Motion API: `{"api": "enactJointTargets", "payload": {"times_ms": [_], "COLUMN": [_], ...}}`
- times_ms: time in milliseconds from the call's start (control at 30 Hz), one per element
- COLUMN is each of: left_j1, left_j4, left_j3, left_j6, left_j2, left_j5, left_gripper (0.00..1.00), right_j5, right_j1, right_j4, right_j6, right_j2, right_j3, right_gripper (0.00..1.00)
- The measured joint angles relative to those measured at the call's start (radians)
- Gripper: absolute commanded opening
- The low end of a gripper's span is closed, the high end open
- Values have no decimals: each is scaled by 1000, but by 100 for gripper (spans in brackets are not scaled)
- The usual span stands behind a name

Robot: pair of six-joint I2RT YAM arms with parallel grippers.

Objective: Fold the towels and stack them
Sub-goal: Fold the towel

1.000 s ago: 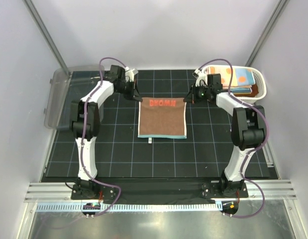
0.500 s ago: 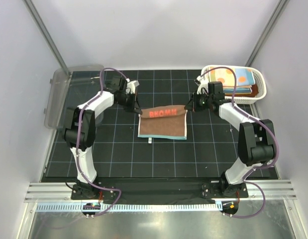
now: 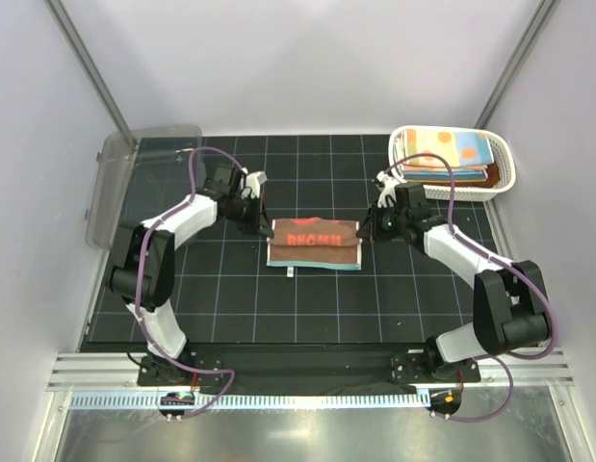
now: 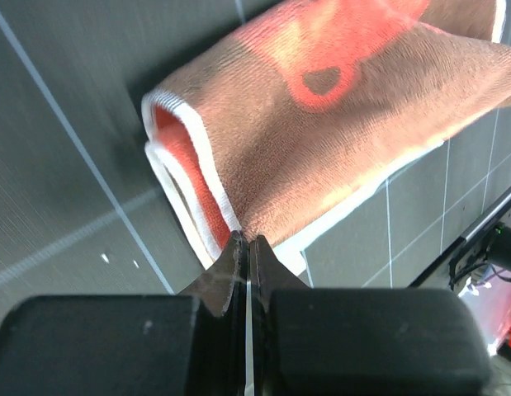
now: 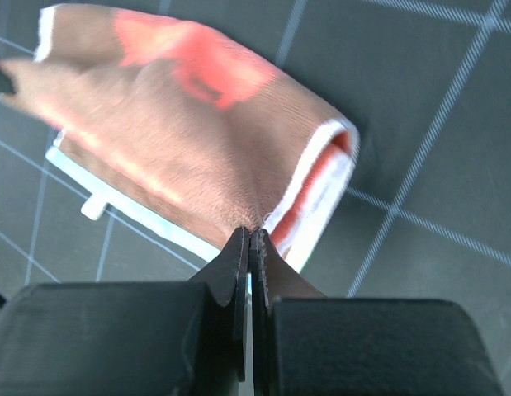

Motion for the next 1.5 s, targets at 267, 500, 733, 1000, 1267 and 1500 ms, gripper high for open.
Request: {"api": "enactJointTargets", "payload": {"times_ms": [267,500,733,1000,1267,1500], "left_j1": [-24,-34,-38,-51,-64,-106], "left_j4": [42,68,81,55,-16,98], "left_j3": [-113,-149,-196,-216,-186,-193], "left_j6": [-49,-71,-97,-113,-137,-230], "left_j2": [-100,-112,-130,-170,-268,-251], "left_j5": [-28,-51,-79,-161,-249,-167], "left_gripper": [0,0,9,35,37,36], "right_j5": [62,61,37,56,89,52], "right_j1": [0,0,3,10,14,39], "right_j4": [-17,-16,-3,-40,-174,-103], "right_j6": [32,59,90,153,226,325], "right_j2": [-43,-64,-83,-83,-153,-116], "right_j3": [-58,-108,-130,-153,-143,-94], "right_gripper": [1,5,14,46,42,41]}}
